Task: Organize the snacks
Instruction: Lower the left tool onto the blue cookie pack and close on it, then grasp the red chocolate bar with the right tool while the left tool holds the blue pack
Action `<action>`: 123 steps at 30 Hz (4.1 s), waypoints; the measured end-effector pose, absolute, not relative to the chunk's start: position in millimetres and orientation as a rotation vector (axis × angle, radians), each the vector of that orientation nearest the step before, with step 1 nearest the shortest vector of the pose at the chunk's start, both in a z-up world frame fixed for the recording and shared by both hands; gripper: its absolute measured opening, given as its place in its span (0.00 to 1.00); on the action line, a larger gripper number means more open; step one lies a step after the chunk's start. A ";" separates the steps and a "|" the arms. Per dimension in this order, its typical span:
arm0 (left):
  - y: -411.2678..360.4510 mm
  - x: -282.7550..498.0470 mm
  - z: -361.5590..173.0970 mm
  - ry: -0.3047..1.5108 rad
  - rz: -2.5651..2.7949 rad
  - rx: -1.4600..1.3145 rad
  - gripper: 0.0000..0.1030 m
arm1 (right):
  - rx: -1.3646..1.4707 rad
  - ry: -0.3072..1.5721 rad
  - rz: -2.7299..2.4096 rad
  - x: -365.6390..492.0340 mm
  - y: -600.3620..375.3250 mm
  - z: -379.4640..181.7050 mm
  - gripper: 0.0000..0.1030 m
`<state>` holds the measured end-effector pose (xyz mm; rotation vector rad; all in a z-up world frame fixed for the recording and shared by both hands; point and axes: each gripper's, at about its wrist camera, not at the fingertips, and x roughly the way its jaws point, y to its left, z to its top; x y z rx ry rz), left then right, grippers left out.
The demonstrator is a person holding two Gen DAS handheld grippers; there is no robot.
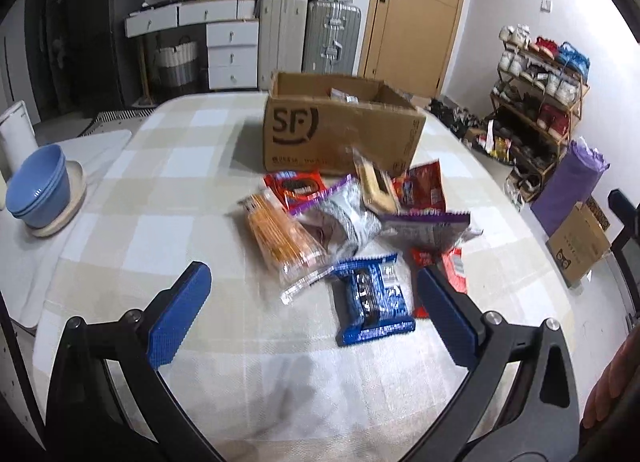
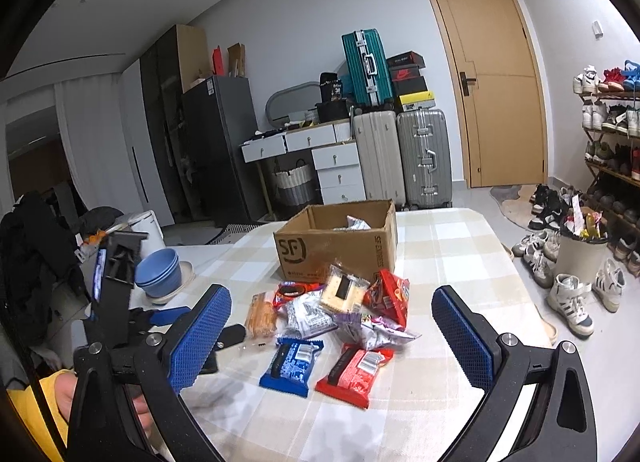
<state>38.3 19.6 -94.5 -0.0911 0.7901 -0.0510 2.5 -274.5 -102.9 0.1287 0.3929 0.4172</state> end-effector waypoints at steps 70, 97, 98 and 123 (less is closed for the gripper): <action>-71.0 110.1 -197.1 1.009 -0.203 0.066 0.48 | 0.293 0.602 0.406 29.6 -312.9 -158.5 0.99; 23.8 73.2 -167.3 0.981 -0.414 -0.325 0.40 | 0.209 0.906 0.356 113.6 -248.6 -221.4 0.97; 28.2 72.6 -166.4 0.977 -0.425 -0.346 0.40 | 0.209 0.906 0.356 113.6 -248.6 -221.4 0.95; 47.7 61.0 -152.5 0.957 -0.607 -0.566 0.40 | 0.196 0.900 0.410 96.6 -249.9 -226.7 0.44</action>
